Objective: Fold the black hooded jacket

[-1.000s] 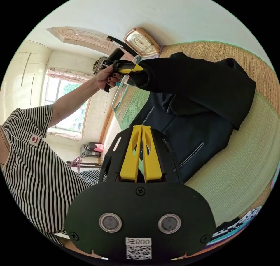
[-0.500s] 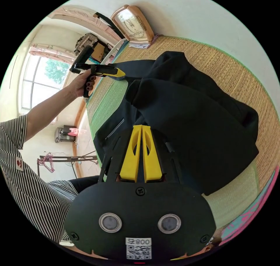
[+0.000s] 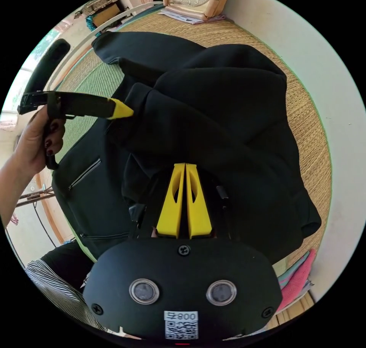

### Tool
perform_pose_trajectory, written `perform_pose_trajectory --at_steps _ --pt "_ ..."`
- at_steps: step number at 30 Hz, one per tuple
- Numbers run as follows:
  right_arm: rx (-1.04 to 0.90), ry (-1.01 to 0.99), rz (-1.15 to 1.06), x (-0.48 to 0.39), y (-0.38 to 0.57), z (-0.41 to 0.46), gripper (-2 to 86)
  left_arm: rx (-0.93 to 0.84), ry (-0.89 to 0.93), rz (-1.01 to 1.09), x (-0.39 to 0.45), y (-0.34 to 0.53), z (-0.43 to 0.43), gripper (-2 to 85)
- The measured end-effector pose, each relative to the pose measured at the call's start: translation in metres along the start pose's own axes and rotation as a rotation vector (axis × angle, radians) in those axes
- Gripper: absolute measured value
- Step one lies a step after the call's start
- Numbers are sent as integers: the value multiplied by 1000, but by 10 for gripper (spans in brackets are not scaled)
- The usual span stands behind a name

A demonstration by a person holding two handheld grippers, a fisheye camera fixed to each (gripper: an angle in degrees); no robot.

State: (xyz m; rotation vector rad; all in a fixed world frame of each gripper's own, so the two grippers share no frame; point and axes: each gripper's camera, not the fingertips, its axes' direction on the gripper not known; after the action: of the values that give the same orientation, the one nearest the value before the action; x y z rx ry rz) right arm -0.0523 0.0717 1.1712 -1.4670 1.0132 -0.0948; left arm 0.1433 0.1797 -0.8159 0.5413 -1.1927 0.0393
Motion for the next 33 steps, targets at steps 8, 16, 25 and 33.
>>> perform_pose_trajectory --at_steps 8,16,25,33 --pt "-128 -22 -19 -3 -65 -41 1 484 -57 -405 -146 17 -161 83" --pt "-127 -2 -32 -7 -99 -76 1 595 -158 -592 -237 0 -242 98" --pt "-124 25 -39 -9 -121 -112 1 512 -219 -590 -297 -22 -270 84" --pt "-109 10 -8 -2 -126 -138 1 510 -201 -404 -278 -12 -303 28"
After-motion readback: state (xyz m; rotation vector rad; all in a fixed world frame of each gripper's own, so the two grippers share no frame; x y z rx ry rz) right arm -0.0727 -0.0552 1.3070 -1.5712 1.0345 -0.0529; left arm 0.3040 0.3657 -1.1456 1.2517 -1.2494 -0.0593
